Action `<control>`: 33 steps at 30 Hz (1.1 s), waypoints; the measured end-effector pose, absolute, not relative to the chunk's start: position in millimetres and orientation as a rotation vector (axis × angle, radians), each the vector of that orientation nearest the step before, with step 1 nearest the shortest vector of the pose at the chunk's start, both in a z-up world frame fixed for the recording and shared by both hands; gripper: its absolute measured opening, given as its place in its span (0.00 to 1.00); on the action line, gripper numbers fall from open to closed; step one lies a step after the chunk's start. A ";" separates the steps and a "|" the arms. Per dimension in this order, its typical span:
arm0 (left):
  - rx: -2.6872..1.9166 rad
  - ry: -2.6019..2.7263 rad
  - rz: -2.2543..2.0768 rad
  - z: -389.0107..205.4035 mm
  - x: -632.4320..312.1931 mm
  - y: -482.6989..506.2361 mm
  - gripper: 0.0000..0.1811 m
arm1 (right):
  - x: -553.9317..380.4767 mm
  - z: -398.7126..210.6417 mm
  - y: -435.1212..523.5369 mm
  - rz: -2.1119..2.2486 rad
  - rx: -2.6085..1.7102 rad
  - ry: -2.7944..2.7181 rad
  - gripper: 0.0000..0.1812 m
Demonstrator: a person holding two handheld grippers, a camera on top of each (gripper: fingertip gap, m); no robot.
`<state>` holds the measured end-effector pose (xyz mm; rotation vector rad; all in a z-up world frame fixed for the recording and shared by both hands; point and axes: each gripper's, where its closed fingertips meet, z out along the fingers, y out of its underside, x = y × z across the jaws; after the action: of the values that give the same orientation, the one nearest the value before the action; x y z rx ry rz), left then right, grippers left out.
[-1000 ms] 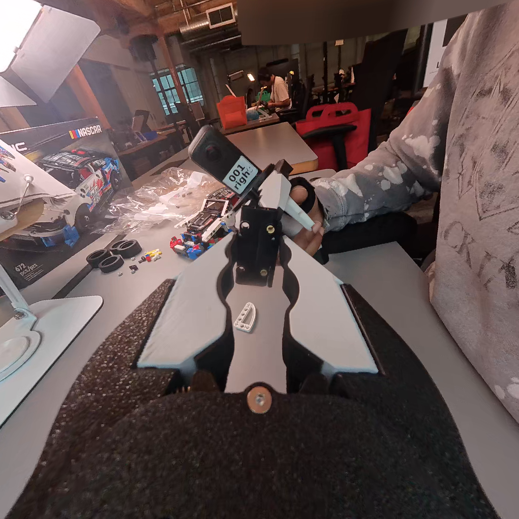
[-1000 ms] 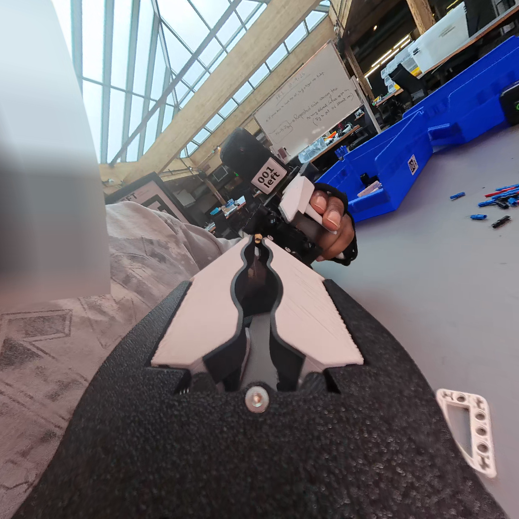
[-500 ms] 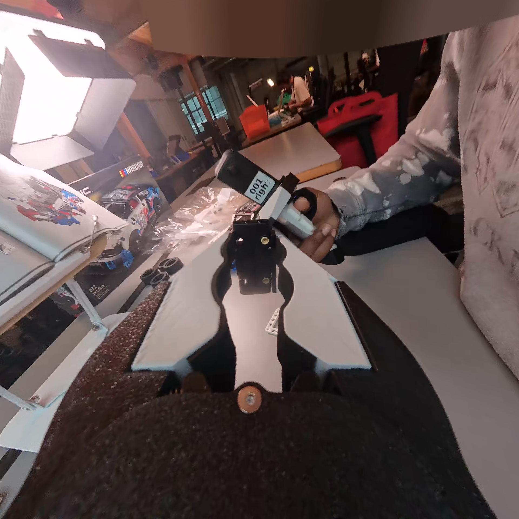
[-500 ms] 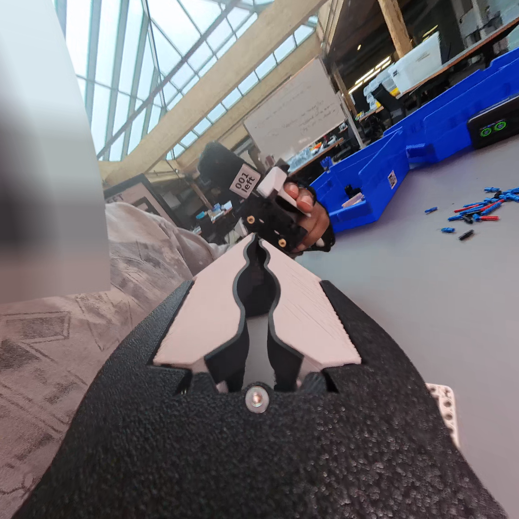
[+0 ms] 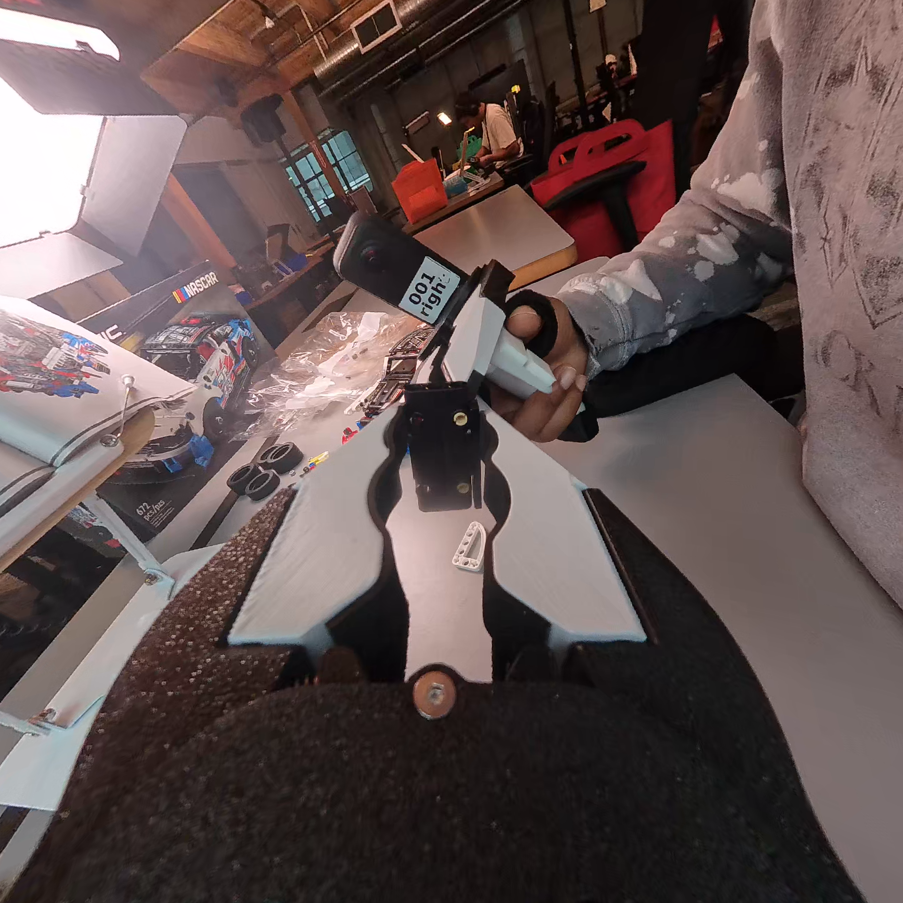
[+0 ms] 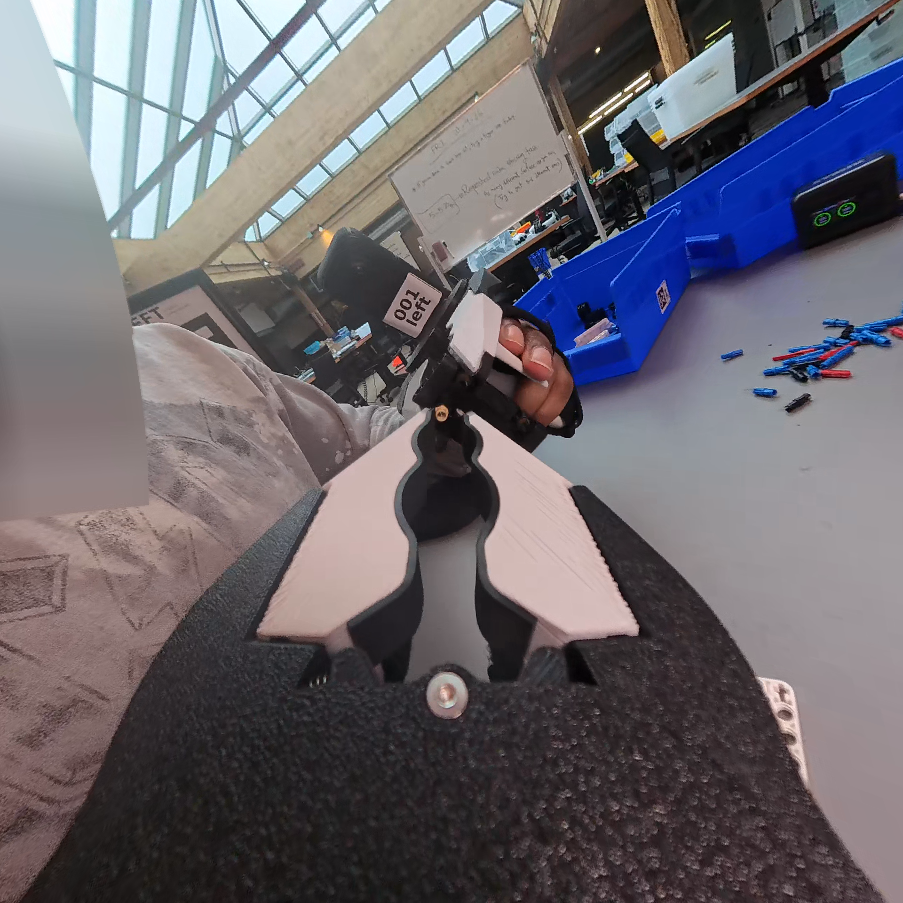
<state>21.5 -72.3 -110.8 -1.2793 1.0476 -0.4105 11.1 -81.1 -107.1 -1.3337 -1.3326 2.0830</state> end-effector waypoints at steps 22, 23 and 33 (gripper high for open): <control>-1.405 1.169 -0.409 -134.3 23.7 -76.7 0.15 | 14.6 -124.7 -88.0 1.697 -1.157 -1.546 0.00; -1.404 1.164 -0.414 -133.9 23.8 -76.4 0.15 | 14.8 -124.5 -87.3 1.696 -1.156 -1.543 0.00; -1.387 1.102 -0.455 -121.4 15.1 -75.5 0.15 | 17.2 -115.6 -66.2 1.668 -1.196 -1.438 0.00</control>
<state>15.1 -75.5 -121.4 -1.3870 1.1025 -0.4551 17.2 -66.2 -115.6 -1.1957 -1.4378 1.6684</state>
